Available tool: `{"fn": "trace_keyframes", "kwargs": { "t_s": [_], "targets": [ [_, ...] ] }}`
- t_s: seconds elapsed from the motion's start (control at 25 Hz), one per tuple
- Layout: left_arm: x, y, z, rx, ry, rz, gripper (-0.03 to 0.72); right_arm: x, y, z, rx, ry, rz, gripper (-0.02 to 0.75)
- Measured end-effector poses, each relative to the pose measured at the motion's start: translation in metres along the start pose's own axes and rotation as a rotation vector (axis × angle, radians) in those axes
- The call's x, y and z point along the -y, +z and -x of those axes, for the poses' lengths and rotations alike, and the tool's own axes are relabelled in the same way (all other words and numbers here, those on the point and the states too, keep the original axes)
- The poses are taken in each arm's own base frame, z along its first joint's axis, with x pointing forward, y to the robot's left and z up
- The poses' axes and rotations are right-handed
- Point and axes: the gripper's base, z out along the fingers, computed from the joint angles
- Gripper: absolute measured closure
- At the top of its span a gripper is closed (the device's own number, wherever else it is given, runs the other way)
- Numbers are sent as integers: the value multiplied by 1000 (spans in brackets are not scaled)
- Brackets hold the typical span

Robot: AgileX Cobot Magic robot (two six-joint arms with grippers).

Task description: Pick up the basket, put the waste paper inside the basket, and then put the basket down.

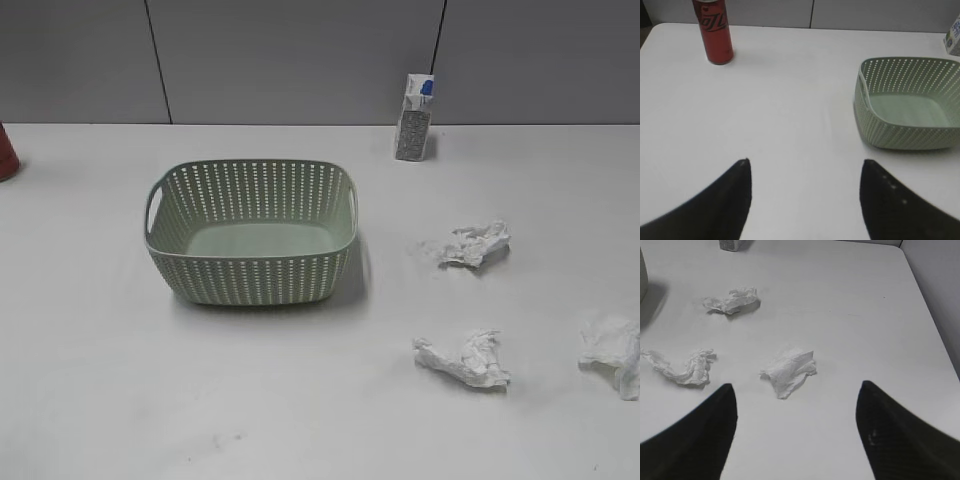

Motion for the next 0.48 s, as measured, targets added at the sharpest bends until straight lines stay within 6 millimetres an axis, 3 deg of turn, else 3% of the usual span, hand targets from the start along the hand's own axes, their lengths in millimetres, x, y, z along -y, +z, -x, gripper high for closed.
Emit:
{"fn": "trace_keyframes", "kwargs": {
  "t_s": [0.24,0.48],
  "targets": [
    [-3,41,42,-85,-11,-19,174,0,0,0,0,0,0,148],
    [0,101,80,-257,19,-54,174,0,0,0,0,0,0,148]
  ]
}}
